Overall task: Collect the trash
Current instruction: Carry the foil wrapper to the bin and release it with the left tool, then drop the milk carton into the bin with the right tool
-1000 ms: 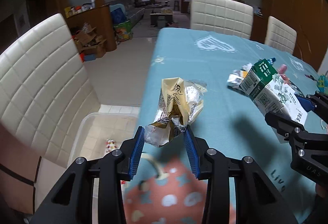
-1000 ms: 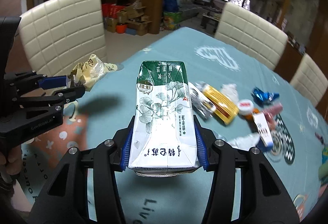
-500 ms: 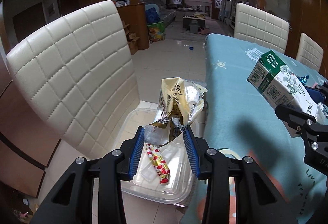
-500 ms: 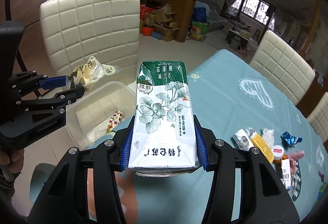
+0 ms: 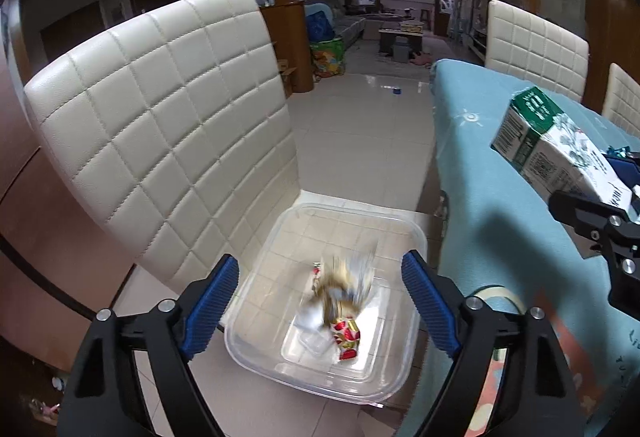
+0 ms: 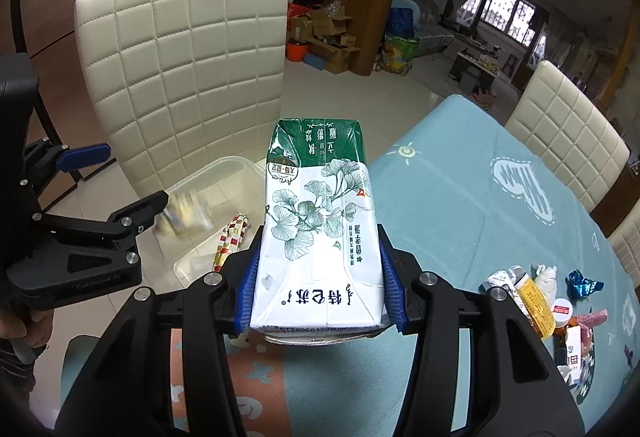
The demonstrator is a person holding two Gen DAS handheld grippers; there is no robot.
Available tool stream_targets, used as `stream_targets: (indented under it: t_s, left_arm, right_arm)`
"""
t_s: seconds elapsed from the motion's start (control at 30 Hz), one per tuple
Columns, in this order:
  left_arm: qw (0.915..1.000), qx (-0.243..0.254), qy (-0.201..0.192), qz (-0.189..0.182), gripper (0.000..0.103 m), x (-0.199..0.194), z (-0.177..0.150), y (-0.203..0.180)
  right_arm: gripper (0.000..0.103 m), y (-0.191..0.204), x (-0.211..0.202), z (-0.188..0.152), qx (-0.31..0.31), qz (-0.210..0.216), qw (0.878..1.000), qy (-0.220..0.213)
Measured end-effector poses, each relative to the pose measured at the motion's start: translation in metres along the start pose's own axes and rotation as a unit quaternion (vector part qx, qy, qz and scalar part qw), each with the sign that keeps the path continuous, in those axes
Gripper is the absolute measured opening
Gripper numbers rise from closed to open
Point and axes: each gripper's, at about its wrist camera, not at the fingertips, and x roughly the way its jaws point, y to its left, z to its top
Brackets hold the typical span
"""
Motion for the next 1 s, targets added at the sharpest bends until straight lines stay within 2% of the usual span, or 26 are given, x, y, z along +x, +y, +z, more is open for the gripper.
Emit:
stream_targets:
  t_s: [0.67, 0.73, 0.8, 1.0]
  left_arm:
    - [0.9995, -0.028, 0.005, 0.01, 0.082, -0.002, -0.014, 0.032]
    - [0.9995, -0.031, 0.006, 0.01, 0.082, -0.002, -0.015, 0.032]
    - [0.9995, -0.031, 0.006, 0.009, 0.082, -0.002, -0.015, 0.033]
    - [0.9996, -0.027, 0.004, 0.007, 0.082, -0.006, -0.012, 0.027]
  right_arm:
    - [0.054, 0.035, 0.016, 0.014, -0.036, 0.013, 0.999, -0.001]
    - [0.078, 0.033, 0.014, 0.015, -0.034, 0.0, 0.999, -0.007]
    - [0.079, 0.028, 0.008, 0.014, -0.021, -0.007, 0.999, -0.025]
    - [0.079, 0.004, 0.0, 0.009, 0.022, 0.008, 1.0, -0.019]
